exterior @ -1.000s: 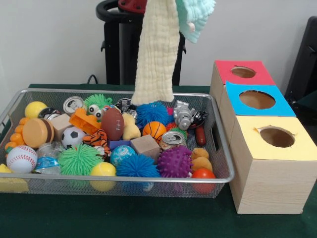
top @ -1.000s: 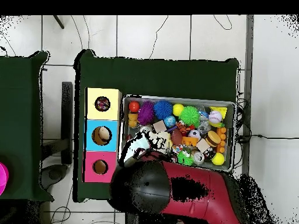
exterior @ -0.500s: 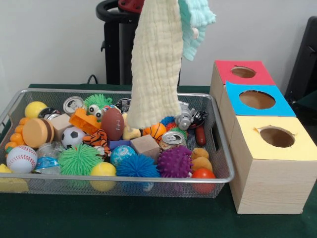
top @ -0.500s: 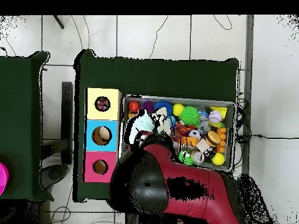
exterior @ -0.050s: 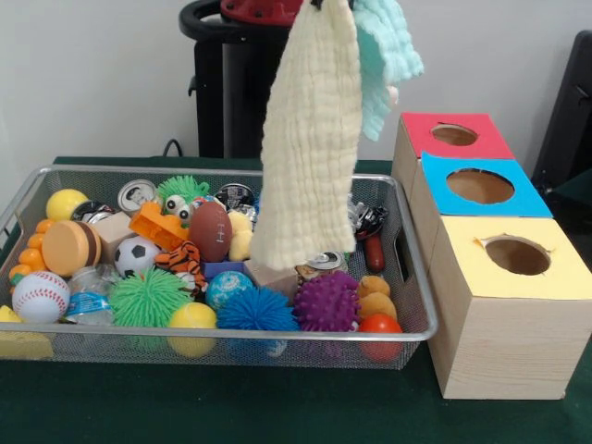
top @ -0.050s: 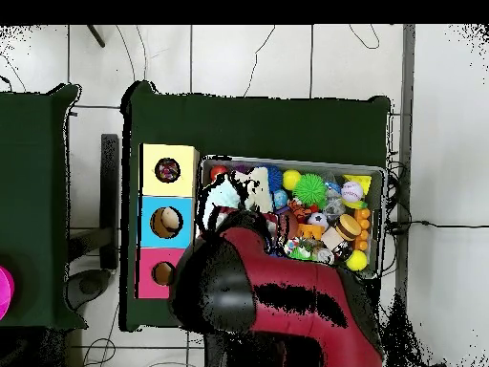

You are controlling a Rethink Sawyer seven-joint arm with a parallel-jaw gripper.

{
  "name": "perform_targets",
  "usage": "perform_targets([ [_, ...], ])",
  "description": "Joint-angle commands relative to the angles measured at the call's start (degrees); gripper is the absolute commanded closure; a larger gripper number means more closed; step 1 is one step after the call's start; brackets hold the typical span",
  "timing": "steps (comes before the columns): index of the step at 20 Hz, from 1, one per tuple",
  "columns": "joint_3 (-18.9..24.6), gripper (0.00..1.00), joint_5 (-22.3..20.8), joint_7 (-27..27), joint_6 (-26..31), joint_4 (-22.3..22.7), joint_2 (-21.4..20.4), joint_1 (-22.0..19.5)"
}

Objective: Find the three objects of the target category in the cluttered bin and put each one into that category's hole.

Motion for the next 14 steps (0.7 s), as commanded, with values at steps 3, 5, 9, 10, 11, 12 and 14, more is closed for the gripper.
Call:
perform_targets([
  [3,3.2,1.0,-1.9,5.5,-0.2,4.1,7.9,2.6],
  [5,2.4,1.0,-2.2,5.9,0.3,3.3,9.2,3.4],
  [9,0.8,1.0,-2.6,6.9,-0.4,2.4,10.6,4.6],
  [10,0.4,1.0,-2.7,7.0,-0.8,2.4,10.6,4.9],
  [11,0.0,1.0,-3.1,7.3,-1.5,2.3,10.7,5.2],
  [12,-0.5,1.0,-3.3,7.6,-2.3,2.1,10.7,5.5],
  [14,-1.4,1.0,-3.7,8.4,-4.2,2.0,10.1,6.1],
])
